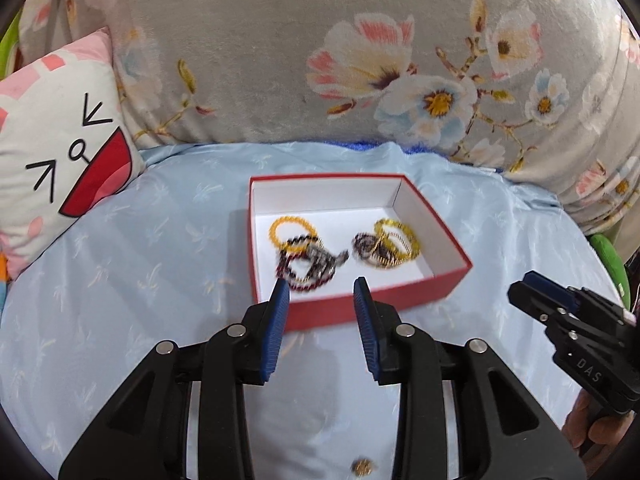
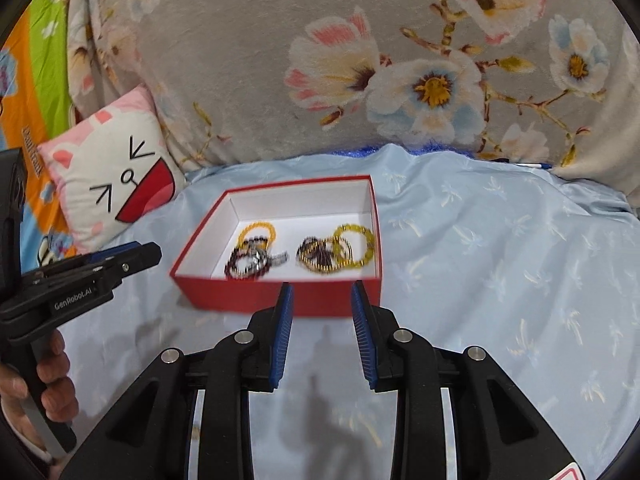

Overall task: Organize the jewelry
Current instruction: 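Lift both open tools up out of the red box, then lower the right tool onto a small gold flower charm and close it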

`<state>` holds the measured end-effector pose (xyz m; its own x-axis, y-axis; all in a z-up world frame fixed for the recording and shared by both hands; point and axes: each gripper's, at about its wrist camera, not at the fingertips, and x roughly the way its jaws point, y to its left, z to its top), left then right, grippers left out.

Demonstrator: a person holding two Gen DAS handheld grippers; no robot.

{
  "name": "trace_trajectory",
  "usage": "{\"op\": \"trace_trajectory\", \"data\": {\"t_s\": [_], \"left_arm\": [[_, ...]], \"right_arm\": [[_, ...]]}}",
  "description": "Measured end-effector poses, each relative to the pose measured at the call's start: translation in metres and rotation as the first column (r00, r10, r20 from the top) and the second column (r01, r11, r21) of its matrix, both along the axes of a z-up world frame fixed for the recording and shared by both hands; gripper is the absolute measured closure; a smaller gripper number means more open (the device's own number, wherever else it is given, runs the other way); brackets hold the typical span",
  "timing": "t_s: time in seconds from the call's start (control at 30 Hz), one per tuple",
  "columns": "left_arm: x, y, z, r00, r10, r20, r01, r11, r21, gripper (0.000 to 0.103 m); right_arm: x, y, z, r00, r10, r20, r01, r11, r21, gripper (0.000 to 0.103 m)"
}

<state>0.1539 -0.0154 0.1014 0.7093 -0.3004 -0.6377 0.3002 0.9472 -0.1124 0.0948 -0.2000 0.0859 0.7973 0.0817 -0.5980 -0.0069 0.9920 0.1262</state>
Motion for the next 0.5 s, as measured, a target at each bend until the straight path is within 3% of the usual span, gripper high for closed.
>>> {"op": "trace_trajectory", "data": {"t_s": [0.27, 0.5], "left_arm": [[-0.044, 0.012, -0.034, 0.999, 0.032, -0.044, -0.029, 0.998, 0.062, 0.071], [-0.067, 0.008, -0.059, 0.996, 0.044, -0.076, -0.036, 0.994, 0.102, 0.071]], "right_arm": [[-0.059, 0.009, -0.033, 0.998, 0.002, -0.063, -0.004, 0.999, -0.043, 0.073], [-0.086, 0.01, -0.061, 0.993, -0.009, -0.12, 0.012, 1.0, 0.025, 0.073]]}}
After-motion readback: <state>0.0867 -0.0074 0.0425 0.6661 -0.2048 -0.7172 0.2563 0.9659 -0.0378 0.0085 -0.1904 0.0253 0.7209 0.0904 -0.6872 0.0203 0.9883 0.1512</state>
